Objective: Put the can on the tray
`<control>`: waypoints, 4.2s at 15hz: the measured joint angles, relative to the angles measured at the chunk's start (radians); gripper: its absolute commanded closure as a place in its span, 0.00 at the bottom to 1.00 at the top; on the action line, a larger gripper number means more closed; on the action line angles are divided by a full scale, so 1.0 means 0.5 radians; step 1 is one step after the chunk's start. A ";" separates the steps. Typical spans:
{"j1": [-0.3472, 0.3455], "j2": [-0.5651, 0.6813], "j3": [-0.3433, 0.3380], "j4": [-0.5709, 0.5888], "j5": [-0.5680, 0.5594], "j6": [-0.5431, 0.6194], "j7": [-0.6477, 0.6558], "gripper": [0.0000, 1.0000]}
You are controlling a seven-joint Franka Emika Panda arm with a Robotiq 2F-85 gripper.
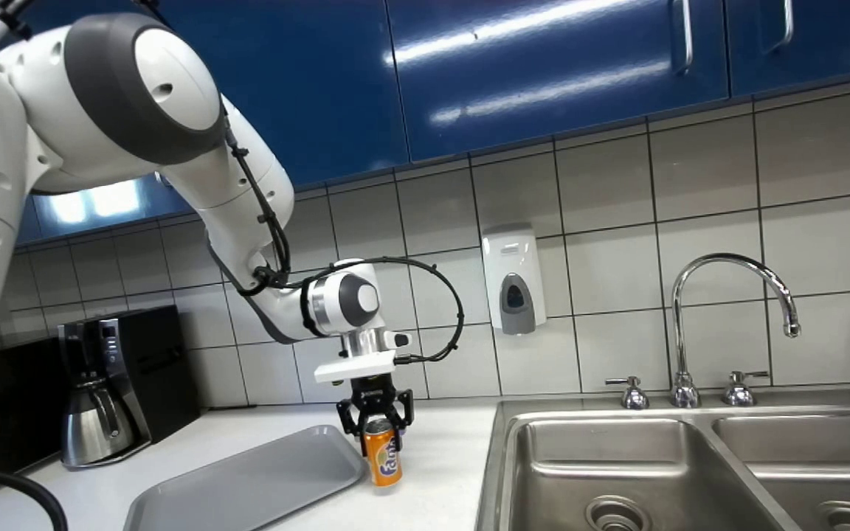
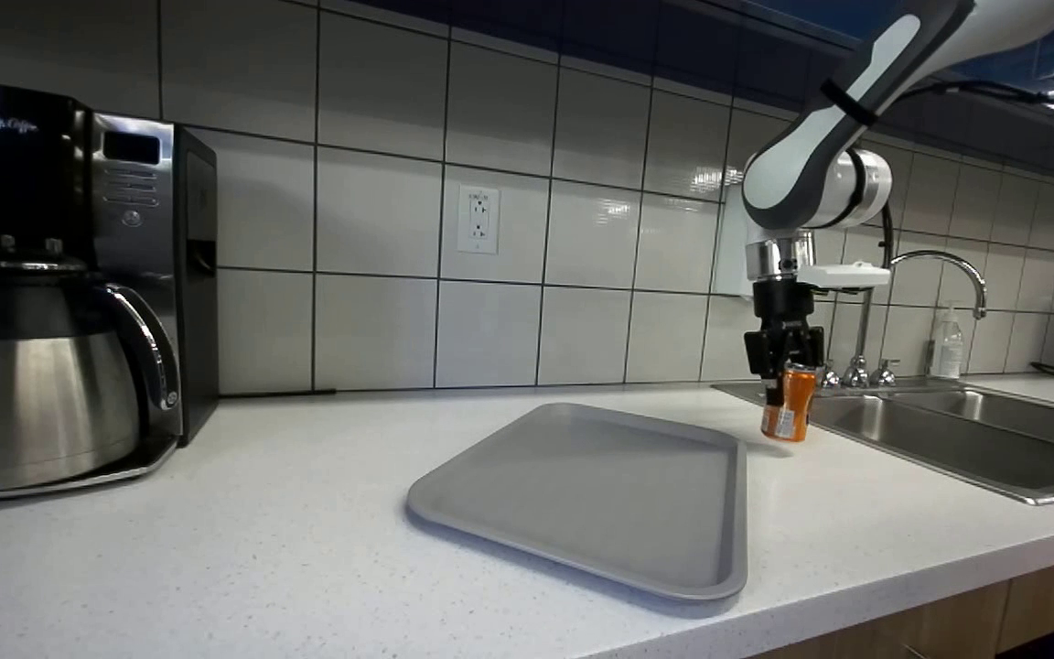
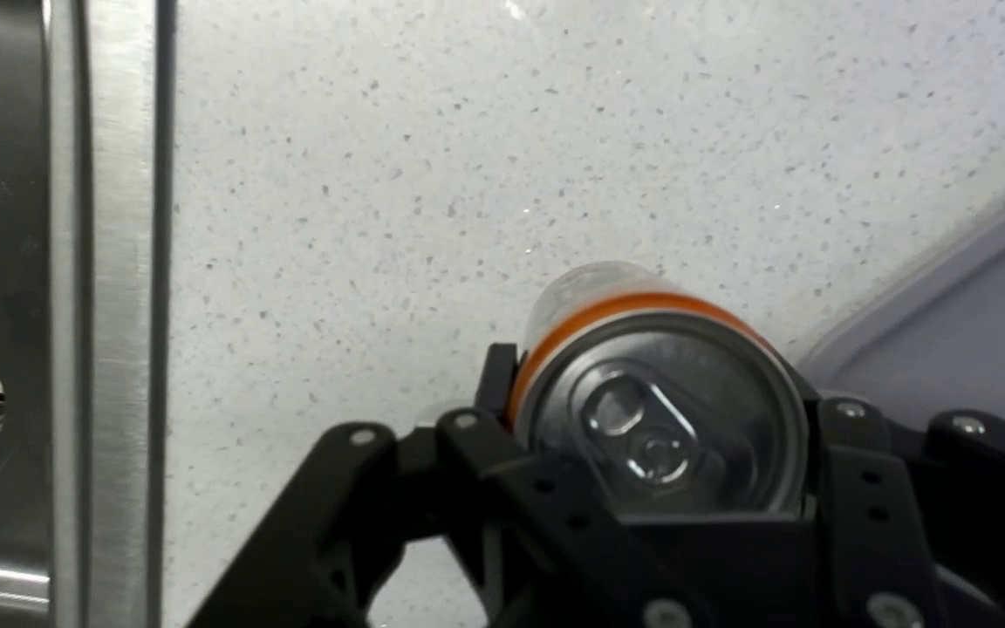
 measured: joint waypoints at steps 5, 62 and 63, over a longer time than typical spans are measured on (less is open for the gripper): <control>0.128 -0.121 0.081 -0.180 0.000 0.127 0.076 0.61; 0.475 -0.564 0.198 -0.485 -0.199 0.355 0.547 0.00; 0.463 -0.611 0.198 -0.524 -0.195 0.357 0.550 0.00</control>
